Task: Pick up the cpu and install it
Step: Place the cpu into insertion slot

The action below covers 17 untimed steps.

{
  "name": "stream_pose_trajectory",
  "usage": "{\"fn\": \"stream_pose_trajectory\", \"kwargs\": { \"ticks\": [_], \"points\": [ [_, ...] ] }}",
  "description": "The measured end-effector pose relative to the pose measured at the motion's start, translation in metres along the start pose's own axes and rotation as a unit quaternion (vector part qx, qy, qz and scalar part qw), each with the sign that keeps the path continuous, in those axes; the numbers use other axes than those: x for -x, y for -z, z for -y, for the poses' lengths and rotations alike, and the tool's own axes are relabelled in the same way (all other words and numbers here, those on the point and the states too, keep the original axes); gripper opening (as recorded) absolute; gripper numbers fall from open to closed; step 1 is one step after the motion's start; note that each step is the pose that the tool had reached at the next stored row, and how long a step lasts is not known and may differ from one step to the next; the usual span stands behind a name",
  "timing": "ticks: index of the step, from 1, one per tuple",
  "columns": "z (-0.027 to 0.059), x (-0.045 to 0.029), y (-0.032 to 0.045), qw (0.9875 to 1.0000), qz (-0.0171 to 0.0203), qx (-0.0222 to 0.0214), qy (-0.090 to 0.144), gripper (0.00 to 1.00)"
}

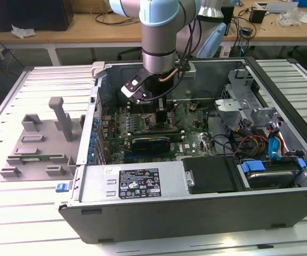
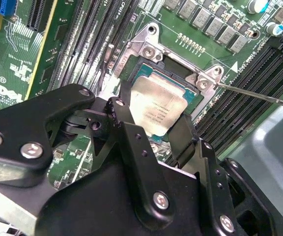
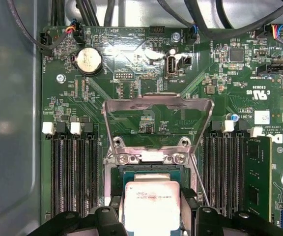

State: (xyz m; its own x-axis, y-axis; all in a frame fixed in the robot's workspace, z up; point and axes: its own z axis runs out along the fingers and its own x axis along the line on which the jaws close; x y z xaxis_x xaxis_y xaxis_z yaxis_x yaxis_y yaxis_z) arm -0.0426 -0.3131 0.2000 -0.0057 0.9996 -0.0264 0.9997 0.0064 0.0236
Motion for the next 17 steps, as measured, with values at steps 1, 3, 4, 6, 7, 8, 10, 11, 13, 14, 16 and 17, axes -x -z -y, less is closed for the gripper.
{"fn": "stream_pose_trajectory", "kwargs": {
  "ticks": [1, 3, 4, 6, 7, 8, 10, 11, 13, 14, 16, 17],
  "points": [
    [-0.0002, 0.0000, 0.0000, 1.0000, 0.0000, 0.0000, 0.000, 0.54],
    [-0.0005, -0.0001, -0.0001, 1.0000, 0.0000, 0.0000, 0.000, 0.54],
    [-0.0005, 0.0000, -0.0001, 1.0000, 0.0001, 0.0000, 0.000, 0.54],
    [-0.0005, -0.0001, -0.0007, 1.0000, 0.0000, 0.0000, 0.000, 0.54],
    [-0.0005, -0.0001, -0.0013, 1.0000, -0.0001, 0.0001, 0.000, 0.54],
    [-0.0005, -0.0001, -0.0016, 1.0000, -0.0001, 0.0000, 0.000, 0.54],
    [-0.0005, -0.0001, -0.0018, 1.0000, 0.0000, 0.0000, 0.000, 0.54],
    [-0.0005, -0.0001, -0.0019, 1.0000, 0.0000, 0.0000, 0.000, 0.54],
    [-0.0005, -0.0001, -0.0019, 1.0000, 0.0000, 0.0000, 0.000, 0.54],
    [-0.0005, -0.0001, -0.0020, 1.0000, 0.0000, 0.0000, 0.000, 0.54],
    [-0.0005, -0.0001, -0.0020, 1.0000, 0.0000, 0.0000, 0.000, 0.54],
    [-0.0005, -0.0001, -0.0020, 1.0000, 0.0001, 0.0000, 0.000, 0.55]
  ]
}}
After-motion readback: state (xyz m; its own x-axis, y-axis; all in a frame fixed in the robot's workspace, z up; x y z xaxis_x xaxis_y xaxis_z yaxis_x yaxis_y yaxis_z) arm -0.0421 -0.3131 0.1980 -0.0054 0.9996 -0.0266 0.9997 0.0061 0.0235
